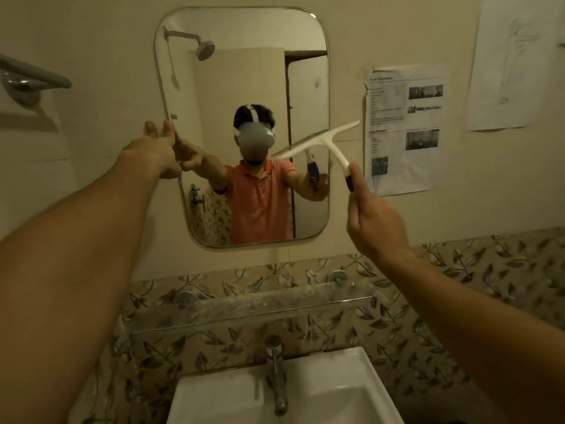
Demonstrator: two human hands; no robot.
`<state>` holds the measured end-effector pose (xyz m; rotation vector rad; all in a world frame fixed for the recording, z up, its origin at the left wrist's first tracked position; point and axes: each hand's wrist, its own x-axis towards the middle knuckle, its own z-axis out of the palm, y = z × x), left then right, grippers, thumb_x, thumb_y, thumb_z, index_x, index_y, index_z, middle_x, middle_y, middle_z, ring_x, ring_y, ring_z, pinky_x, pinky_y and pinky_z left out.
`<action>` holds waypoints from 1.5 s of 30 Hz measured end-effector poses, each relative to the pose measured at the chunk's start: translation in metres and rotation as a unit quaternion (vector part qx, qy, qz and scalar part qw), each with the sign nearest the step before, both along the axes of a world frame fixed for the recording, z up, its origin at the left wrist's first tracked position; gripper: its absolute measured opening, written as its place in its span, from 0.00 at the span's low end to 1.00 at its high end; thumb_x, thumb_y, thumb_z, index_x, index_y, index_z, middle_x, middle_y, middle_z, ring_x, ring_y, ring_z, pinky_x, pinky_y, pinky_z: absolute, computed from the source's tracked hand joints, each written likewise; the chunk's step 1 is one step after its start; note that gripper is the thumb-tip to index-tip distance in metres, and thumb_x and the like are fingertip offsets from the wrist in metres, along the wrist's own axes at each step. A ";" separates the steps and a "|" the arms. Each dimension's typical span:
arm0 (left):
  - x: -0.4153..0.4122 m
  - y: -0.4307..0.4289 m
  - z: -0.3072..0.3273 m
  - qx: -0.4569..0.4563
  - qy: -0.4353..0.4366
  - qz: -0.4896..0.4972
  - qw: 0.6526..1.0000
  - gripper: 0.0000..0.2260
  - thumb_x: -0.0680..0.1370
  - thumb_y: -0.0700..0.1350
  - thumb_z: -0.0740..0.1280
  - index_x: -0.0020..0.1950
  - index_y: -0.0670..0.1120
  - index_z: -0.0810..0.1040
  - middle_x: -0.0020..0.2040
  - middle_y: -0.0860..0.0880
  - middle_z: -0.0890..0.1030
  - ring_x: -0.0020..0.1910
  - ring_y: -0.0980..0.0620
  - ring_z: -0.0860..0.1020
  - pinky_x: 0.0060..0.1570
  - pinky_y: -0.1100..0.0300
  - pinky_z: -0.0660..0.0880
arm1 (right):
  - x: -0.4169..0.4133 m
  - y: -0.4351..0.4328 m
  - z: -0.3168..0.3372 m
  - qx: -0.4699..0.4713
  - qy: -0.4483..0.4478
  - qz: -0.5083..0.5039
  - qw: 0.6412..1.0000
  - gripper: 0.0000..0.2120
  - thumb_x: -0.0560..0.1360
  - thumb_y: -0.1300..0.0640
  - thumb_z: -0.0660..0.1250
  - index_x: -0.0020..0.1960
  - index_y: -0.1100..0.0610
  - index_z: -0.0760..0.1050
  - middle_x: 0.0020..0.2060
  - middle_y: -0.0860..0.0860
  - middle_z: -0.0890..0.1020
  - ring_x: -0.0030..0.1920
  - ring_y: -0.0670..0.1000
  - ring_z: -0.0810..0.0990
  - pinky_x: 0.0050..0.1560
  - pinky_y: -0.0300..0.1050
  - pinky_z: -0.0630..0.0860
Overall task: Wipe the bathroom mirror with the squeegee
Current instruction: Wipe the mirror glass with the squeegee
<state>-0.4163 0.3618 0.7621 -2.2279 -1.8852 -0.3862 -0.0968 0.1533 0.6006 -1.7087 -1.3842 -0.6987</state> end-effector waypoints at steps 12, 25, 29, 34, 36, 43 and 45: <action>-0.009 0.004 -0.003 0.048 0.014 -0.043 0.998 0.49 0.77 0.54 0.69 0.80 0.52 0.32 0.80 0.41 0.35 0.76 0.33 0.59 0.65 0.38 0.69 | -0.104 0.052 -0.048 -0.004 0.252 -0.069 0.965 0.30 0.86 0.46 0.47 0.80 0.38 0.32 0.36 0.53 0.77 0.34 0.53 0.77 0.38 0.53 0.81; -0.005 0.012 -0.009 0.095 0.026 -0.051 0.994 0.50 0.77 0.58 0.70 0.81 0.49 0.33 0.80 0.38 0.38 0.71 0.32 0.67 0.58 0.42 0.74 | -0.184 0.090 -0.115 0.062 0.397 -0.026 0.915 0.29 0.86 0.45 0.46 0.73 0.27 0.28 0.39 0.53 0.76 0.37 0.53 0.76 0.37 0.46 0.73; -0.002 0.008 -0.008 0.088 0.023 -0.048 0.995 0.49 0.77 0.56 0.70 0.81 0.49 0.34 0.80 0.38 0.38 0.70 0.32 0.68 0.58 0.42 0.74 | -0.207 0.092 -0.136 0.045 0.438 -0.011 0.898 0.28 0.86 0.44 0.45 0.70 0.25 0.28 0.36 0.53 0.77 0.35 0.52 0.77 0.34 0.44 0.74; -0.003 0.005 -0.014 0.078 0.020 -0.043 0.996 0.50 0.76 0.54 0.70 0.80 0.48 0.32 0.80 0.38 0.36 0.75 0.34 0.62 0.61 0.43 0.73 | -0.220 0.077 -0.146 -0.007 0.450 0.001 0.893 0.26 0.86 0.44 0.46 0.74 0.29 0.33 0.35 0.48 0.76 0.36 0.48 0.76 0.38 0.44 0.74; -0.003 0.003 -0.016 0.073 0.020 -0.042 0.996 0.51 0.76 0.53 0.70 0.80 0.48 0.32 0.80 0.38 0.36 0.76 0.35 0.60 0.62 0.43 0.73 | -0.218 0.062 -0.148 -0.027 0.442 0.001 0.897 0.26 0.86 0.45 0.47 0.75 0.29 0.34 0.36 0.48 0.77 0.37 0.47 0.77 0.40 0.42 0.75; -0.004 -0.008 0.003 0.039 0.011 -0.051 0.998 0.45 0.78 0.52 0.66 0.81 0.48 0.35 0.80 0.39 0.37 0.79 0.39 0.54 0.66 0.44 0.70 | -0.176 0.048 -0.049 0.064 0.303 0.035 0.950 0.27 0.86 0.46 0.51 0.78 0.28 0.44 0.33 0.49 0.74 0.30 0.48 0.74 0.33 0.51 0.76; -0.008 -0.010 0.006 0.031 0.021 -0.050 0.998 0.45 0.78 0.50 0.66 0.81 0.49 0.35 0.80 0.39 0.37 0.79 0.39 0.55 0.65 0.45 0.70 | -0.154 0.052 0.011 0.081 0.289 0.029 0.954 0.26 0.86 0.45 0.50 0.80 0.31 0.45 0.33 0.52 0.76 0.30 0.50 0.75 0.32 0.52 0.78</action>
